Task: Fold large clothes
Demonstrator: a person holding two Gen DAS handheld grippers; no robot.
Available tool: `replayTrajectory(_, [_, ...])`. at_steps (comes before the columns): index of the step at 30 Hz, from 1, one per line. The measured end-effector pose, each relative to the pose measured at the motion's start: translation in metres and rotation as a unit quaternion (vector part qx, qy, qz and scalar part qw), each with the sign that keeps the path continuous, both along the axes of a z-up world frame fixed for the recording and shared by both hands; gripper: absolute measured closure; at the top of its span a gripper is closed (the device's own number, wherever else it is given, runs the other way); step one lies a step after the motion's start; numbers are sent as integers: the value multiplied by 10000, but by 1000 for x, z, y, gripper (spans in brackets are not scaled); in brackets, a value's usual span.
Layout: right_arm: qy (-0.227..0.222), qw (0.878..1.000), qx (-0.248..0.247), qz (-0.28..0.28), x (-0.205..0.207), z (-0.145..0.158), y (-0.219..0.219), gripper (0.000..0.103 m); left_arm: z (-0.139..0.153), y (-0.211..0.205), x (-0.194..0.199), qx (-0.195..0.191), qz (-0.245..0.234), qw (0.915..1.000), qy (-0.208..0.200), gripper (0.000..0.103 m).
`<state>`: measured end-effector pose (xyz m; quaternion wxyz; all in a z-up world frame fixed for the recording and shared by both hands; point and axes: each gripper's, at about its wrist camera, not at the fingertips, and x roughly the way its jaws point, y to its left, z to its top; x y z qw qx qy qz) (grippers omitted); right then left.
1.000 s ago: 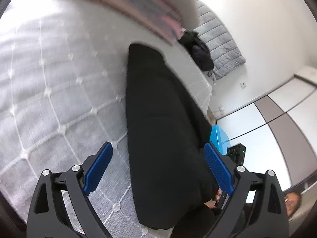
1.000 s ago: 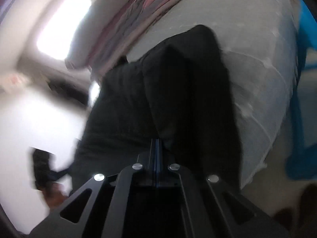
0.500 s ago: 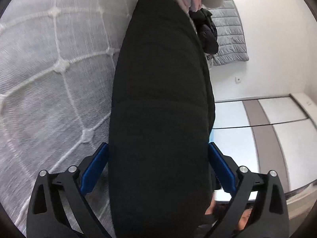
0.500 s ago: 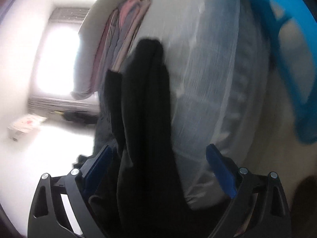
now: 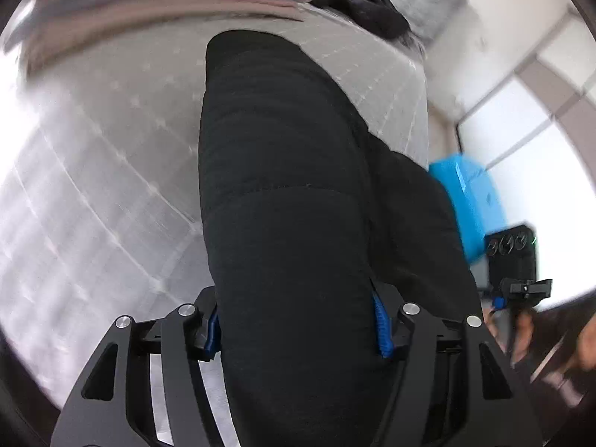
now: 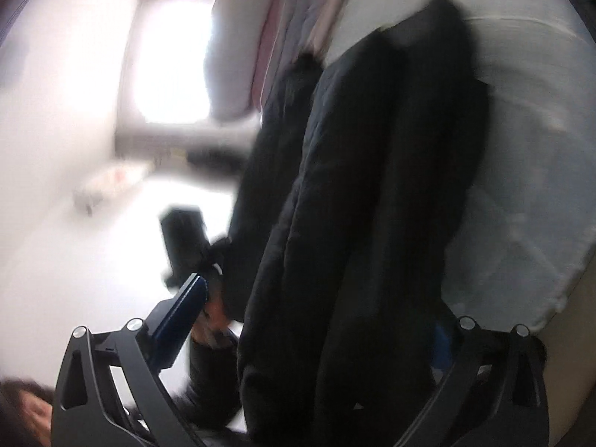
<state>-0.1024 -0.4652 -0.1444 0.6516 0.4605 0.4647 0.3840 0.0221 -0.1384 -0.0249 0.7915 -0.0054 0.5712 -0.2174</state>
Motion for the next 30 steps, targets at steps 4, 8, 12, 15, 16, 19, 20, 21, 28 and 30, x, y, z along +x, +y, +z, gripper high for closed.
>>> replayTrajectory(4, [497, 9959, -757, 51, 15, -32, 20, 5, -29, 10, -2, 409, -375, 9959, 721, 36])
replayTrajectory(8, [741, 9950, -89, -667, 10, -63, -9, 5, -62, 62, 7, -656, 287, 9899, 1226, 29])
replayTrajectory(12, [670, 9955, 273, -612, 21, -65, -8, 5, -79, 94, 16, -1613, 508, 9755, 1405, 25])
replayTrajectory(15, [604, 9968, 46, -522, 42, -56, 9, 5, -87, 104, 27, -2024, 748, 9674, 1326, 16])
replayTrajectory(16, [663, 9965, -135, -481, 46, -56, 14, 5, -92, 102, 29, -2122, 787, 9645, 1358, 15])
replayTrajectory(19, [931, 9946, -443, -151, 60, -60, 40, 5, -118, 78, 37, -2290, 590, 9554, 1771, 14])
replayTrajectory(20, [947, 9940, -542, -10, 65, -61, 53, 5, -124, 66, 36, -2261, 483, 9555, 1833, 13])
replayTrajectory(21, [908, 9935, -686, 55, 69, -60, 63, 5, -127, 60, 32, -2164, 446, 9589, 1778, 13])
replayTrajectory(28, [171, 9911, -1287, -276, 73, -22, 90, 40, -74, 43, 16, -1479, 406, 9876, 345, 49])
replayTrajectory(30, [-166, 9920, -1222, -255, 79, 0, 106, 43, -47, 43, 5, -1212, 401, 9917, -137, 51])
